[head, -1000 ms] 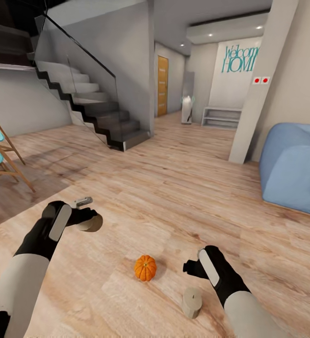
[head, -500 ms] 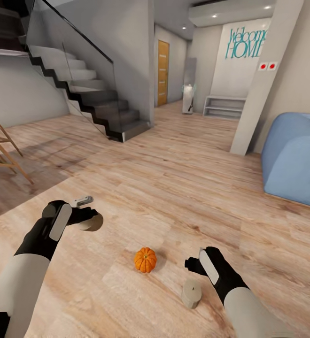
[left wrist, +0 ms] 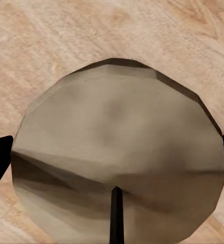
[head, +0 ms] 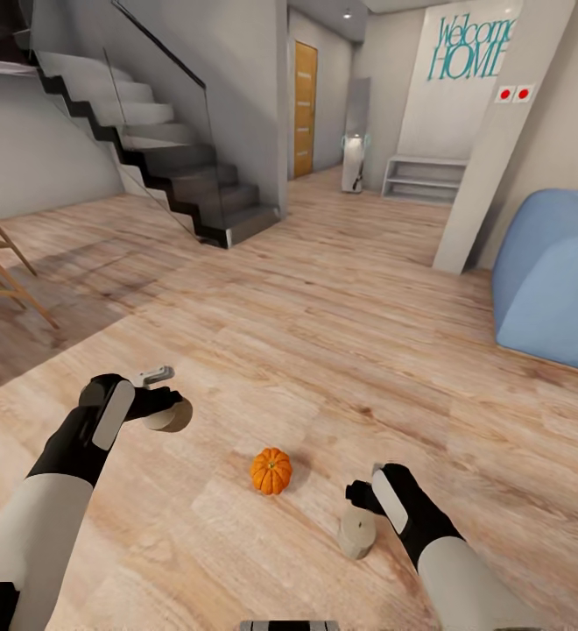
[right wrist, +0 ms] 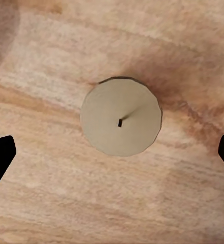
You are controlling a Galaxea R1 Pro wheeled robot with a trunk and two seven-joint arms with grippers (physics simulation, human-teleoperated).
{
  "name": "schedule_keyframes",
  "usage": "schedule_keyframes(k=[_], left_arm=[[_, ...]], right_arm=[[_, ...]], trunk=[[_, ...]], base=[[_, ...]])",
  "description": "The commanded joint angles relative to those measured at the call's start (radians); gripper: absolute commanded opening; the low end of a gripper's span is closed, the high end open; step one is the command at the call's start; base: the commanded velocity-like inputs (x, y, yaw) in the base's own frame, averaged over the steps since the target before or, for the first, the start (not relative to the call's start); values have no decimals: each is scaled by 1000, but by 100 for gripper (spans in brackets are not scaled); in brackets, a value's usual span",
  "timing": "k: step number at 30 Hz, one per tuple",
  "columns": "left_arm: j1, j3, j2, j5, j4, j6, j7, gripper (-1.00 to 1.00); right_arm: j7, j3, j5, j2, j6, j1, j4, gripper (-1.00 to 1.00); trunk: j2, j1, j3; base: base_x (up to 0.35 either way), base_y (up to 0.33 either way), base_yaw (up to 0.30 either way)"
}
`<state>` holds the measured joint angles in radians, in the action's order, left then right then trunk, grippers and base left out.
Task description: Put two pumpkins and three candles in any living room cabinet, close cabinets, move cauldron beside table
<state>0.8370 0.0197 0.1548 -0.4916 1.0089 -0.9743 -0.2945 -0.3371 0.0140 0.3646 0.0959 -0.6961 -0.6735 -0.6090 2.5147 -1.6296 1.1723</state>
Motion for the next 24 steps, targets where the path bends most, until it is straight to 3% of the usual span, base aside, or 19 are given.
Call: schedule_keyframes(k=[1, 15, 24], left_arm=[[1, 0, 0, -9, 1, -3, -6, -100], [1, 0, 0, -8, 0, -2, -6, -100], [1, 1, 0, -10, 0, -1, -6, -100]], right_arm=[[-7, 1, 10, 0, 13, -2, 6, 100], [-2, 0, 11, 1, 39, -6, 21, 100], [-2, 0, 11, 1, 40, -7, 22, 100]], trunk=[[1, 0, 5], [4, -6, 59], [4, -6, 59]], base=[[0, 0, 0], [0, 0, 0], [1, 0, 0]])
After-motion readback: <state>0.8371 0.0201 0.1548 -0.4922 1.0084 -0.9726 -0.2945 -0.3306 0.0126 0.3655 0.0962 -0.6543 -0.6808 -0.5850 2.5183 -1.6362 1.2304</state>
